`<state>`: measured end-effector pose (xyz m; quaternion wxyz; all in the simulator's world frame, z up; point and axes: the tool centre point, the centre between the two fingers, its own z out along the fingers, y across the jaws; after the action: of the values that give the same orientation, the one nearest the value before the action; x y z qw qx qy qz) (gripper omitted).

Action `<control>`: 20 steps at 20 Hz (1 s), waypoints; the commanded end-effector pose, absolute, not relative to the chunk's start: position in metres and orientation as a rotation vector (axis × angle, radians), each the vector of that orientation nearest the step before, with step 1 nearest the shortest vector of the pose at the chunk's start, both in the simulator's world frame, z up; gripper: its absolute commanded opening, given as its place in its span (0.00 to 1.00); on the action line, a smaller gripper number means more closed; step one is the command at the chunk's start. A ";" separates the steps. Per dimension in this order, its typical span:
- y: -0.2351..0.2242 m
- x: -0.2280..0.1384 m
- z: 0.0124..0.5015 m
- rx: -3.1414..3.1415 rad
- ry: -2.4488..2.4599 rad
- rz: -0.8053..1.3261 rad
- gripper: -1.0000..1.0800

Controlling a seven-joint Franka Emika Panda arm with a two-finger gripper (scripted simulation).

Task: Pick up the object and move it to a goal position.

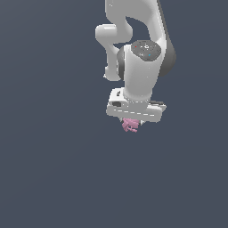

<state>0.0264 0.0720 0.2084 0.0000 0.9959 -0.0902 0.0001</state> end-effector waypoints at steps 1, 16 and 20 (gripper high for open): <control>0.070 0.021 0.239 3.129 -0.283 0.000 0.00; 0.063 0.004 0.372 3.129 -0.283 0.000 0.00; 0.063 0.003 0.385 3.129 -0.283 0.000 0.00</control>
<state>0.0036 0.0629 0.3802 -0.0001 0.9959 -0.0902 0.0007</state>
